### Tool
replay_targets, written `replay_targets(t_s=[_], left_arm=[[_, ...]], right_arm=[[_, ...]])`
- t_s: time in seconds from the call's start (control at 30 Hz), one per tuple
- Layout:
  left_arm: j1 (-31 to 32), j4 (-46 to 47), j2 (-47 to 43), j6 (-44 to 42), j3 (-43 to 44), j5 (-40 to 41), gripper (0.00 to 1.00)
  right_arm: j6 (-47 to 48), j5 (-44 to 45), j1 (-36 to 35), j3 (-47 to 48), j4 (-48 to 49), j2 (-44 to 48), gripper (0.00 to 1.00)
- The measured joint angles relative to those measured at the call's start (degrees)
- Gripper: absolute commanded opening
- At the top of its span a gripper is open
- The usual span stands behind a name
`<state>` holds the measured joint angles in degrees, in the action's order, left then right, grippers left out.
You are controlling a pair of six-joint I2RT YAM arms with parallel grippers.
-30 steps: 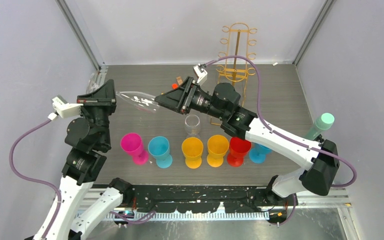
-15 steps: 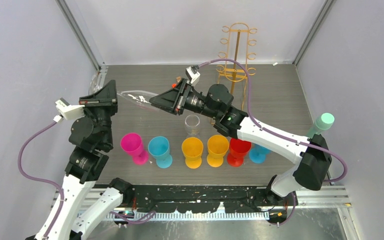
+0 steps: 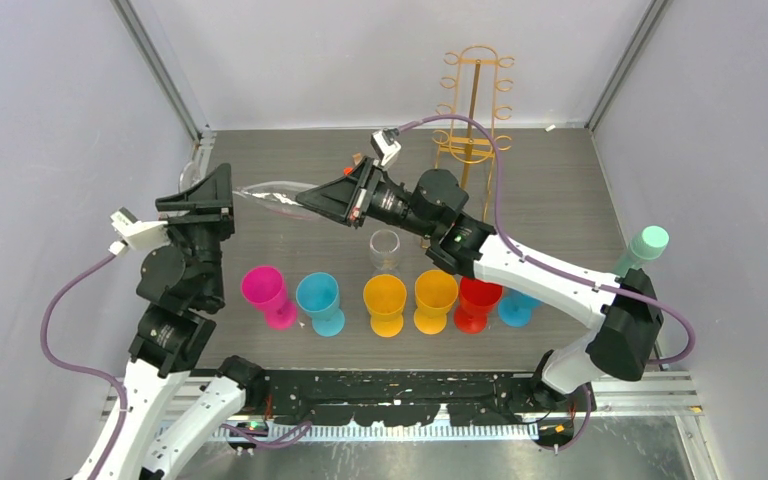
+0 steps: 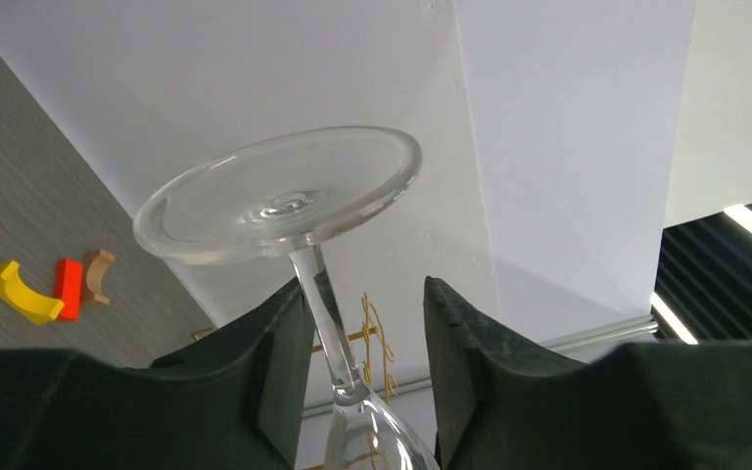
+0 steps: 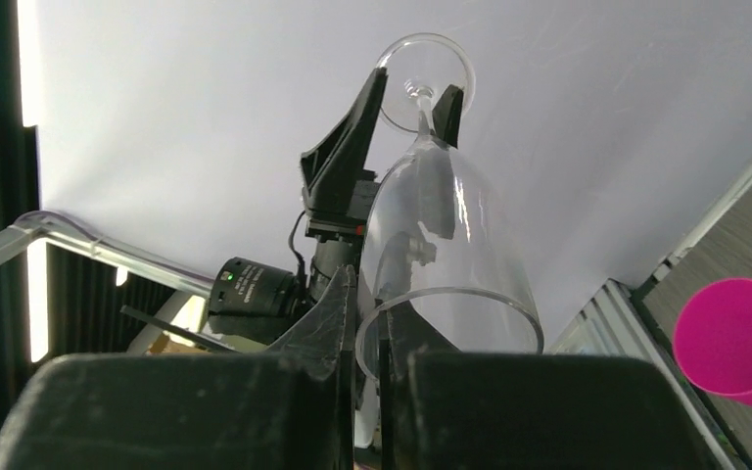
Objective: Take the wine glass off the wine glass rack
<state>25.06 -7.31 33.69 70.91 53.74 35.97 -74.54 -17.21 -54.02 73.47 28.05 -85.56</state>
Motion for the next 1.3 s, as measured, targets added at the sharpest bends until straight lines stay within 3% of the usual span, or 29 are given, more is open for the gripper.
replay_targets(t_s=[0.13,0.3,0.57,0.87,1.13,1.3], left_arm=[[0.0,-1.8,-1.6,-0.8,-0.6,-0.3,0.80],[0.0,-7.0,-1.8,-4.6,0.2,-3.0,0.99],[0.0,-17.1,-4.5,-20.0,0.6,-10.2,1.00],[0.0,-28.9,-10.5,-35.6,2.1,-5.9,1.00],[0.0,-31.2,-12.5,-41.5,3.8,-2.4,1.00],[0.0,-32.4,-12.5,-42.7,3.8,-2.1,1.00]], right_arm=[[3.8,2.0,-0.1,1.6,-4.1,-0.1,0.00],[10.0,5.7,0.0,5.3,-9.8,-0.6,0.00],[25.7,18.0,0.0,14.6,-29.0,-2.1,0.01],[44.5,24.9,-1.1,32.2,-60.4,-13.6,0.00],[55.9,28.2,-6.3,47.9,-84.6,-25.0,0.00],[58.8,28.1,-8.3,52.7,-91.8,-28.6,0.00]])
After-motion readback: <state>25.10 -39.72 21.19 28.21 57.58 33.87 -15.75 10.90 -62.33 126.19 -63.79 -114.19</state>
